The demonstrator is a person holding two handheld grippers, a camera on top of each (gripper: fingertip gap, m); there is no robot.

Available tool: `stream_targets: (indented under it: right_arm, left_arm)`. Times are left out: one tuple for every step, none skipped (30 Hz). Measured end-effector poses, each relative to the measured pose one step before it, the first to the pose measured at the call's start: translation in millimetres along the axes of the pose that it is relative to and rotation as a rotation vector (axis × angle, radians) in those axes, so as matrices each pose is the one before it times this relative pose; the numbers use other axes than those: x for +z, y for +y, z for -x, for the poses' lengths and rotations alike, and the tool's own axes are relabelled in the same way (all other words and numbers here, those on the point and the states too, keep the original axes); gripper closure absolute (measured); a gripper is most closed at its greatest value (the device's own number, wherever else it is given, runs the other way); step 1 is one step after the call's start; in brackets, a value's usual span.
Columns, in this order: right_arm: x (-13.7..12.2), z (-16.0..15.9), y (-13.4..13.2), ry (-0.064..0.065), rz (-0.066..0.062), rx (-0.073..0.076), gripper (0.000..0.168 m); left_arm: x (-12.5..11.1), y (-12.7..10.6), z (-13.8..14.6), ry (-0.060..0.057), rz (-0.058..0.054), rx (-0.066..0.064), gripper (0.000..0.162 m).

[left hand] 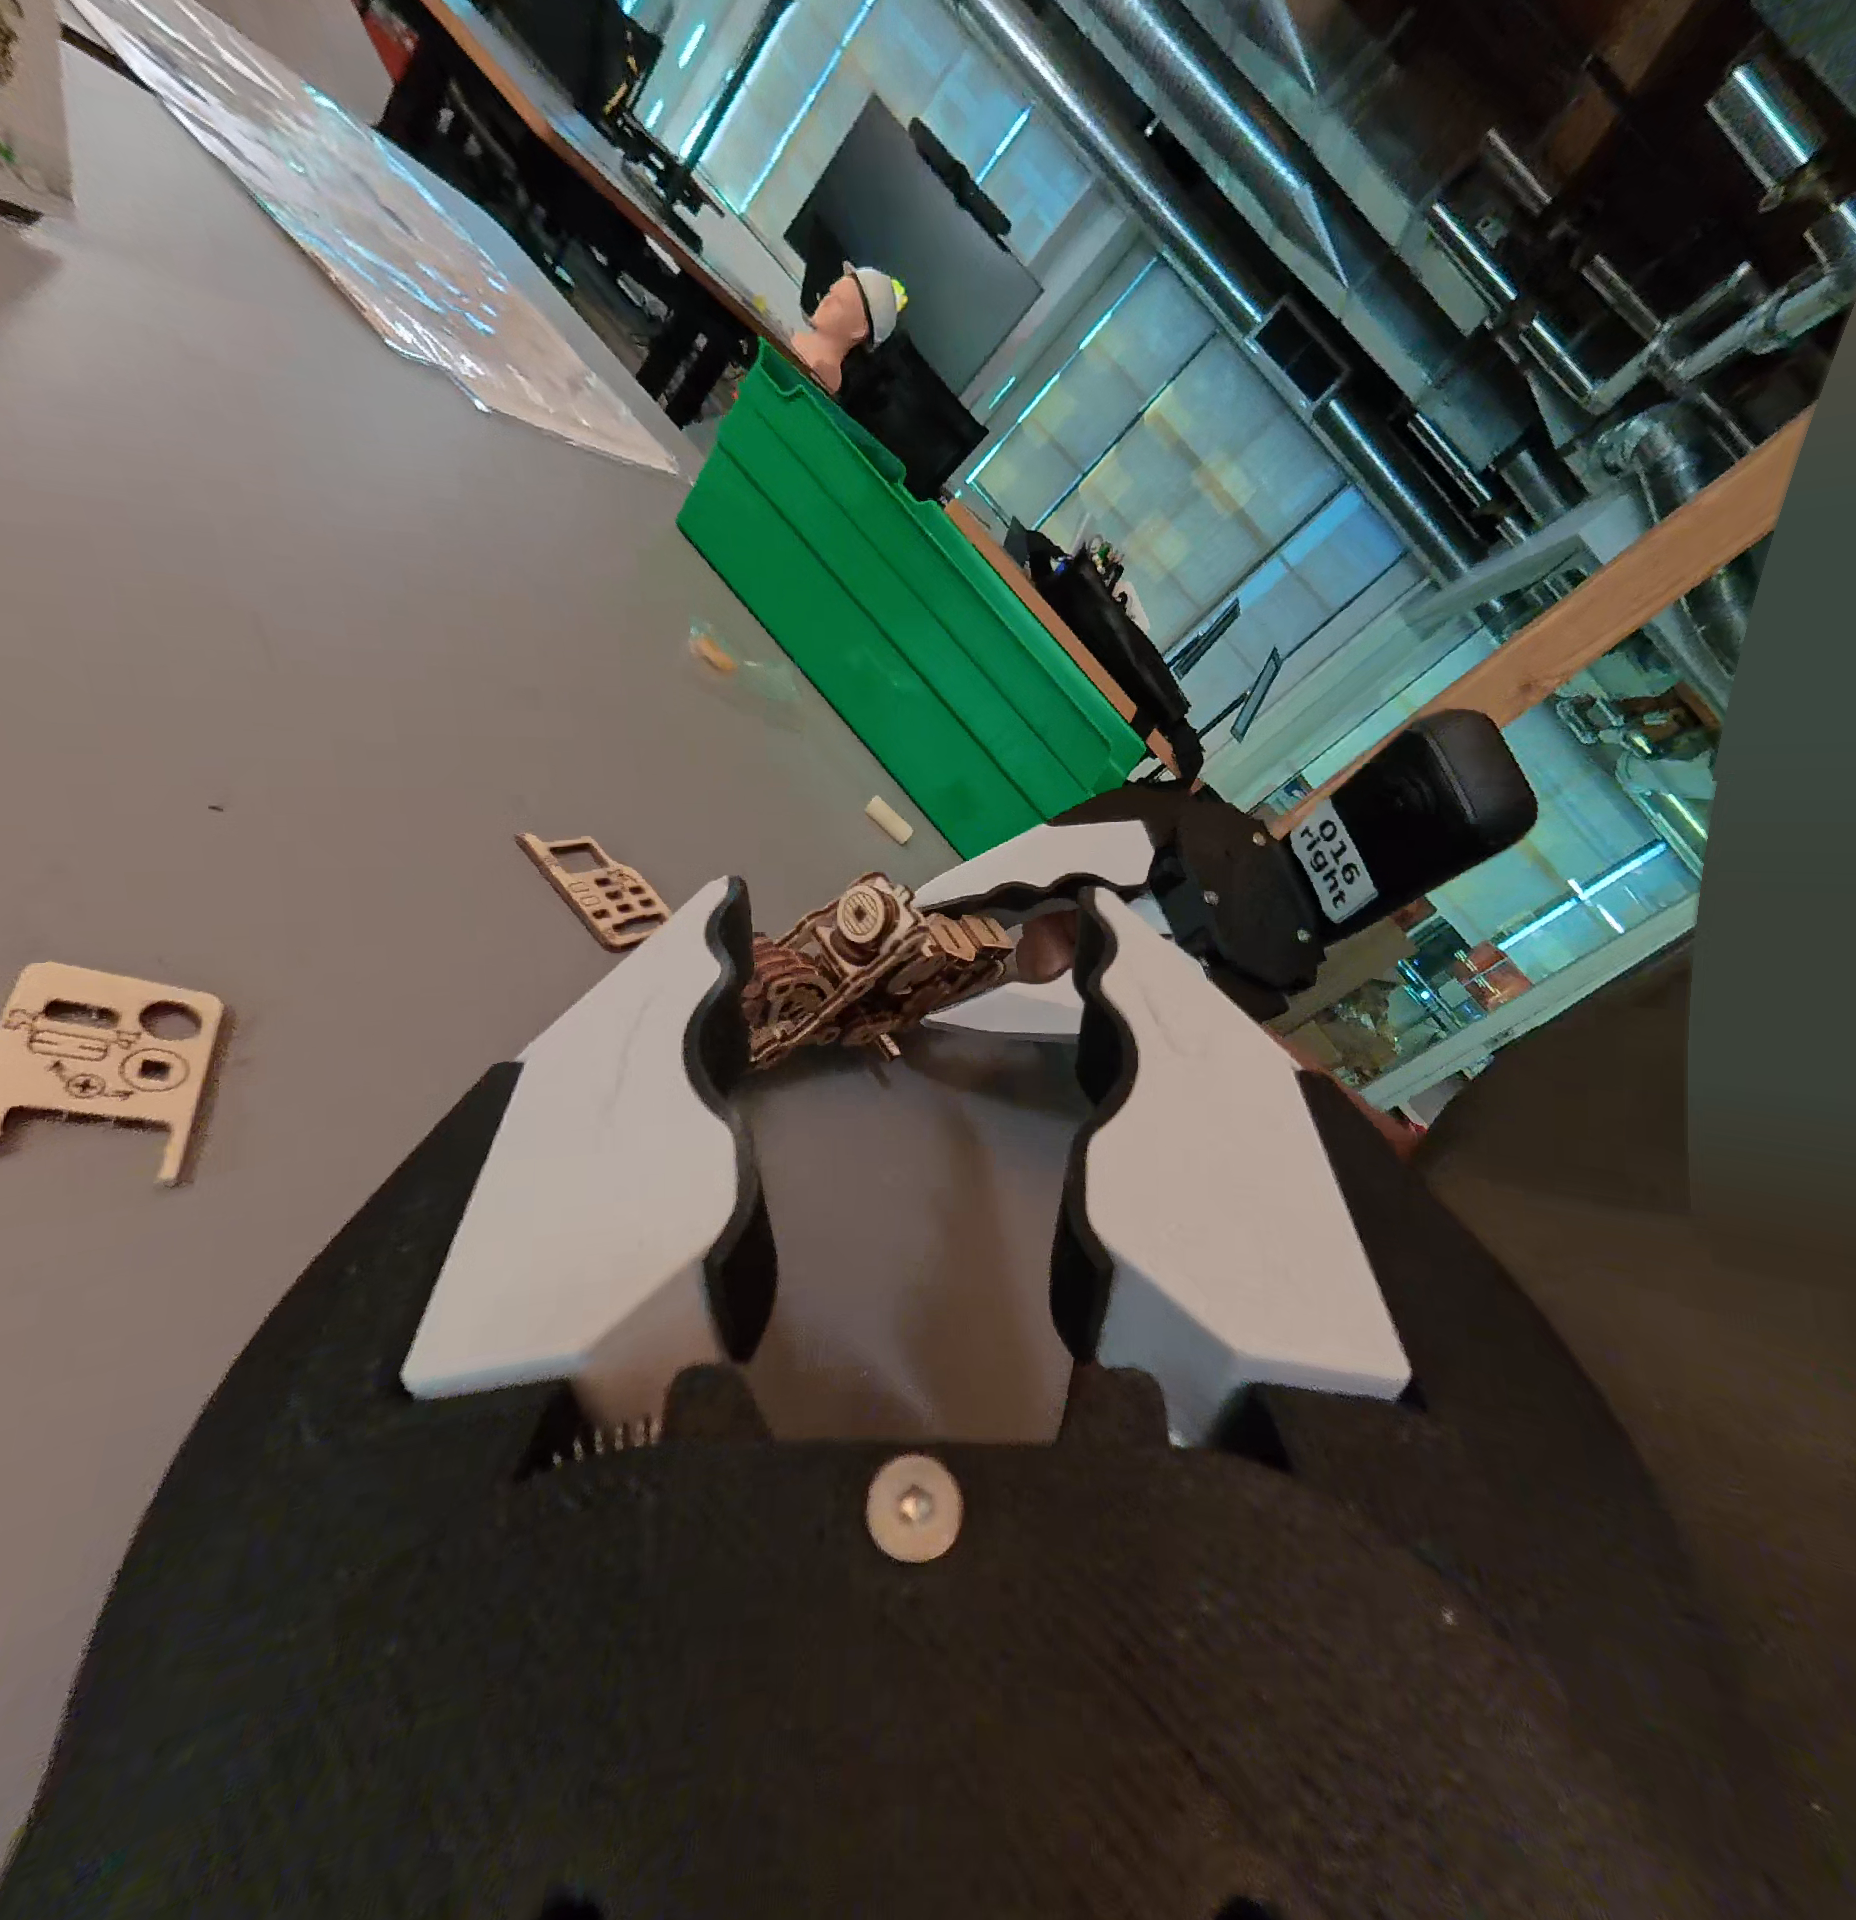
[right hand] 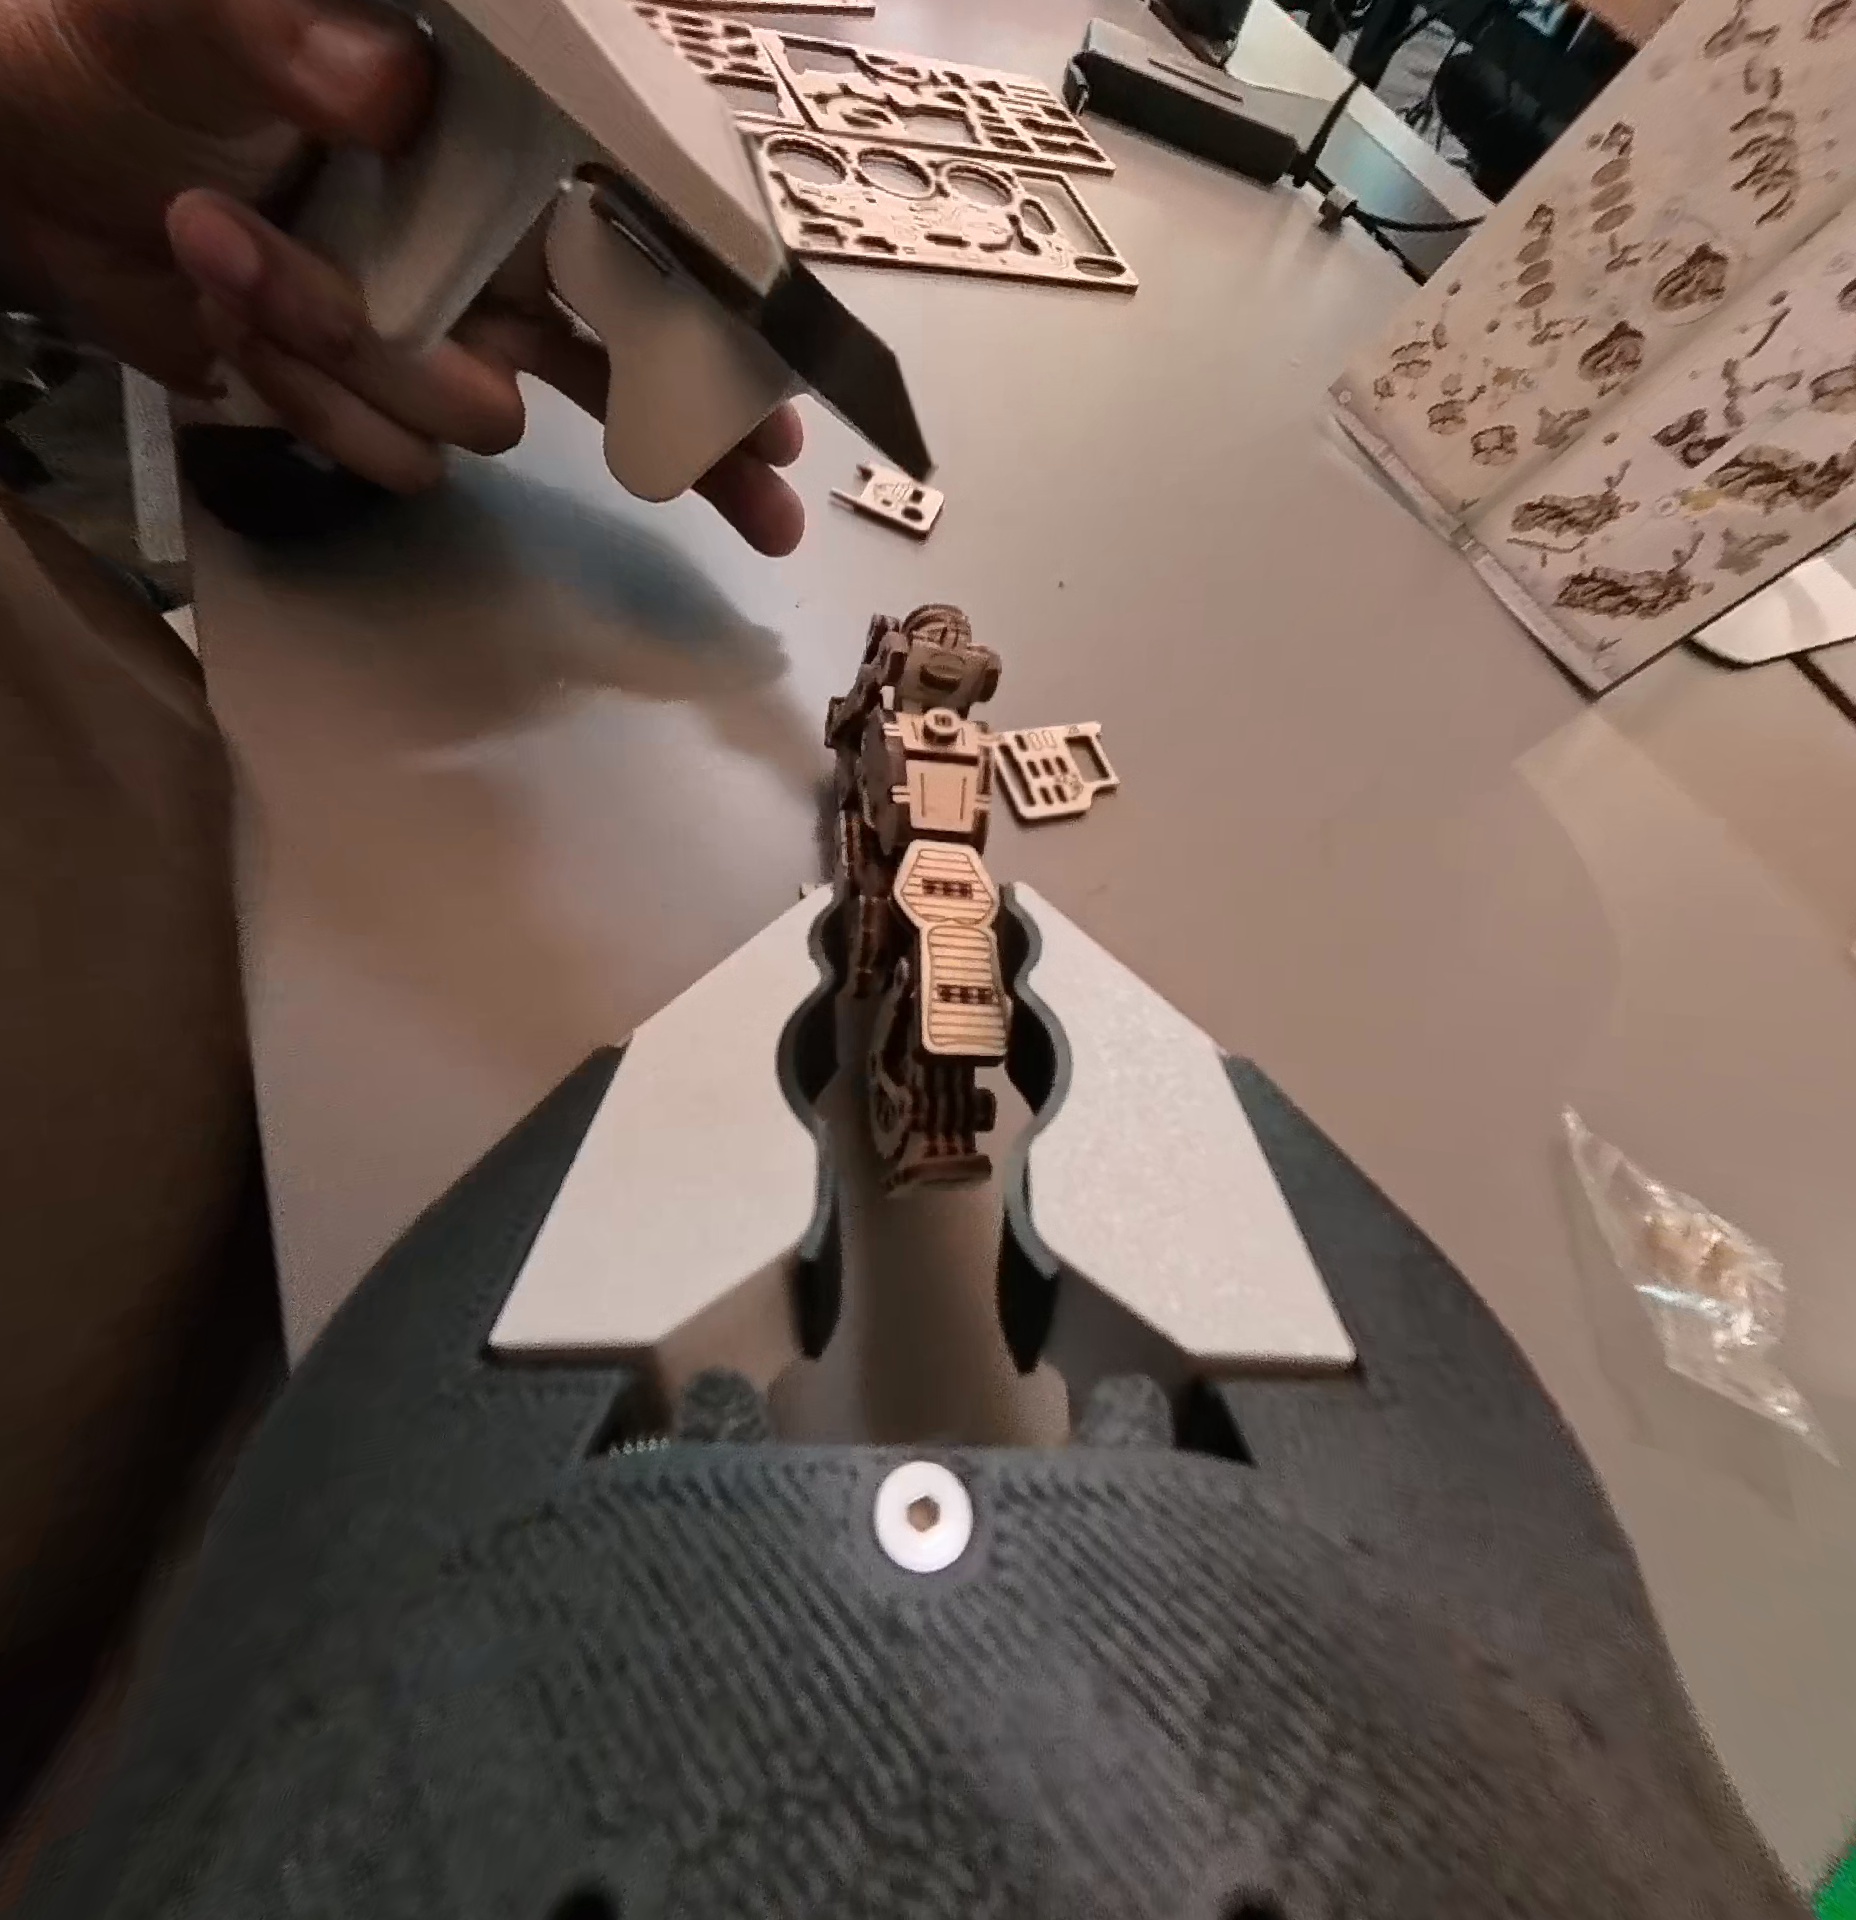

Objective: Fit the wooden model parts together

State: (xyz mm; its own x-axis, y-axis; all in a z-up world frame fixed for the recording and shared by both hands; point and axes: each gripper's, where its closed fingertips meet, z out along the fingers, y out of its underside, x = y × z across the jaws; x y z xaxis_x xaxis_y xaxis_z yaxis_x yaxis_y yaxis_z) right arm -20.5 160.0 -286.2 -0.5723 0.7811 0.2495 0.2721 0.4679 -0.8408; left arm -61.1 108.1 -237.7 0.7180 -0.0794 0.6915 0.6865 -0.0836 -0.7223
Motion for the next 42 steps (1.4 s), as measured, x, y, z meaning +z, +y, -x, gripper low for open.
stream_targets:
  right_arm:
    - [0.95,0.15,-0.83,0.0068,-0.0009,-0.0211,0.142]
    - [0.81,0.72,-1.19,0.0041,-0.0042,-0.0205,0.142]
    - [0.64,1.25,-1.84,0.0000,-0.0074,-0.0168,0.143]
    - [0.32,1.34,-2.10,-0.0023,-0.0099,-0.0119,0.143]
    - [-0.09,0.79,-2.27,-0.0004,-0.0104,-0.0052,0.143]
    - [-0.43,0.24,-1.32,-0.0002,-0.0074,0.0002,0.141]
    - [-0.47,-0.60,-0.13,0.0025,-0.0023,0.0046,0.140]
    - [-0.62,-1.03,0.99,0.0022,0.0020,0.0074,0.138]
    - [-0.63,-0.48,1.18,-0.0033,0.0015,0.0091,0.137]
    - [-0.86,-1.54,0.83,0.0027,-0.0007,0.0107,0.137]
    - [-0.89,-2.44,0.39,0.0091,-0.0015,0.0111,0.137]
    - [-1.03,-2.16,0.09,0.0070,-0.0023,0.0092,0.140]
    - [-0.89,-0.88,0.02,-0.0003,-0.0028,0.0062,0.140]
    - [-0.51,-0.02,0.49,-0.0038,-0.0011,0.0078,0.139]
    - [-0.05,0.95,0.79,-0.0089,0.0016,0.0080,0.138]
    - [-0.01,0.65,0.43,-0.0053,0.0039,0.0052,0.135]
    - [-0.05,0.88,-0.22,-0.0043,-0.0011,0.0035,0.133]
    - [-0.25,0.72,-0.52,-0.0023,-0.0022,0.0023,0.134]
    - [-0.07,0.53,-0.34,-0.0020,-0.0014,0.0034,0.134]
    - [-0.09,0.38,-0.22,-0.0016,-0.0006,0.0040,0.134]
    - [-0.11,0.54,-0.39,-0.0028,-0.0019,0.0012,0.134]
    - [-0.46,0.90,-0.66,-0.0045,-0.0042,-0.0017,0.134]
    - [-0.37,0.97,-0.75,-0.0043,-0.0042,-0.0026,0.136]
    - [-0.30,1.22,-0.80,-0.0057,-0.0039,-0.0041,0.136]
    - [-0.19,1.07,-0.80,-0.0041,-0.0042,-0.0045,0.137]
    - [0.03,0.42,-0.34,0.0000,-0.0015,-0.0028,0.138]
    - [0.41,-0.62,0.42,0.0051,0.0030,-0.0008,0.137]
    - [0.00,0.14,0.10,0.0005,0.0010,-0.0036,0.137]
    - [-0.33,0.55,-0.70,-0.0023,-0.0036,-0.0038,0.138]
    - [-0.34,0.77,-0.67,-0.0047,-0.0031,-0.0012,0.139]
    - [-0.45,1.82,-1.13,-0.0102,-0.0060,-0.0013,0.141]
    - [-0.38,1.21,-1.36,-0.0067,-0.0072,-0.0009,0.143]
    - [0.10,-0.60,-0.01,0.0046,0.0004,0.0004,0.143]
    - [0.54,-0.88,1.67,0.0053,0.0095,-0.0013,0.143]
    - [0.51,-0.24,1.98,0.0012,0.0097,-0.0031,0.143]
    - [0.43,-0.27,1.11,0.0029,0.0047,-0.0027,0.143]
    - [0.15,0.04,0.10,0.0016,0.0006,-0.0022,0.141]
    - [0.16,-0.51,-0.26,0.0043,0.0007,0.0006,0.141]
    - [0.41,-1.00,0.46,0.0073,0.0040,0.0015,0.141]
    - [0.67,-0.93,1.58,0.0062,0.0096,-0.0009,0.142]
    - [0.42,0.11,1.32,0.0002,0.0072,-0.0041,0.142]
    - [-0.07,0.46,-0.23,-0.0019,-0.0018,-0.0008,0.142]
  left_arm:
    - [-0.61,-0.21,1.45,-0.0043,0.0021,-0.0079,0.102]
    - [-0.43,-0.35,1.07,-0.0034,-0.0009,-0.0053,0.103]
    - [-0.11,0.31,0.45,-0.0034,0.0017,0.0007,0.104]
    - [0.42,1.42,0.09,-0.0046,0.0094,0.0082,0.104]
    - [0.97,2.60,-0.70,-0.0040,0.0170,0.0154,0.104]
    - [1.39,3.36,-1.19,-0.0042,0.0229,0.0193,0.103]
    - [1.50,3.27,-1.63,-0.0038,0.0242,0.0208,0.103]
    - [1.39,2.62,-1.08,-0.0082,0.0180,0.0210,0.103]
    - [1.15,1.61,-0.75,-0.0092,0.0108,0.0178,0.103]
    - [0.90,1.17,-0.42,-0.0077,0.0079,0.0137,0.103]
    - [0.87,1.07,0.19,-0.0082,0.0074,0.0074,0.103]
    - [0.75,1.37,0.80,-0.0081,0.0097,0.0003,0.103]
    - [0.51,1.00,0.68,-0.0030,0.0071,-0.0044,0.103]
    - [0.06,0.38,0.34,0.0021,0.0019,-0.0070,0.103]
    - [-0.08,-0.19,0.79,0.0018,-0.0011,-0.0095,0.103]
    - [-0.32,-0.31,1.08,0.0007,-0.0021,-0.0127,0.103]
    - [-0.10,-0.03,0.86,0.0036,-0.0006,-0.0139,0.103]
    - [-0.05,0.36,0.33,0.0057,0.0007,-0.0131,0.103]
    - [0.16,0.59,0.20,0.0045,0.0023,-0.0112,0.103]
    - [0.36,0.64,-0.01,0.0030,0.0036,-0.0073,0.103]
    - [0.40,0.75,-0.21,0.0020,0.0037,-0.0020,0.103]
    - [0.31,0.63,-0.32,-0.0002,0.0035,0.0011,0.102]
    - [0.40,0.82,-0.30,-0.0005,0.0041,0.0009,0.103]
    - [0.38,0.93,-0.25,0.0012,0.0054,-0.0021,0.103]
    - [0.51,1.23,-0.13,0.0023,0.0066,-0.0063,0.103]
    - [0.51,1.14,0.38,0.0009,0.0063,-0.0088,0.103]
    - [0.37,0.85,0.47,0.0008,0.0051,-0.0078,0.103]
    - [0.13,0.33,0.36,0.0004,0.0022,-0.0051,0.103]
    - [-0.02,-0.06,0.71,-0.0018,-0.0001,-0.0045,0.103]
    - [0.05,0.07,0.43,-0.0002,0.0005,-0.0044,0.103]
    - [0.05,0.43,0.23,0.0004,0.0023,-0.0041,0.103]
    - [0.09,0.15,0.28,-0.0008,0.0014,-0.0018,0.103]
    - [0.13,0.07,0.06,-0.0004,0.0009,0.0001,0.103]
    - [0.11,0.32,-0.06,0.0006,0.0017,0.0003,0.103]
    - [0.17,0.37,-0.13,0.0008,0.0022,-0.0004,0.103]
    - [0.15,0.42,-0.11,0.0005,0.0026,-0.0005,0.103]
    - [0.19,0.59,-0.29,0.0016,0.0035,0.0000,0.103]
    - [0.23,0.68,-0.48,0.0023,0.0044,0.0006,0.103]
    - [0.26,0.46,-0.05,-0.0014,0.0027,0.0014,0.103]
    - [0.21,0.41,-0.23,-0.0008,0.0021,0.0021,0.103]
    - [0.27,0.45,-0.14,0.0006,0.0025,0.0000,0.103]
    - [0.08,0.27,-0.10,0.0013,0.0018,-0.0018,0.103]
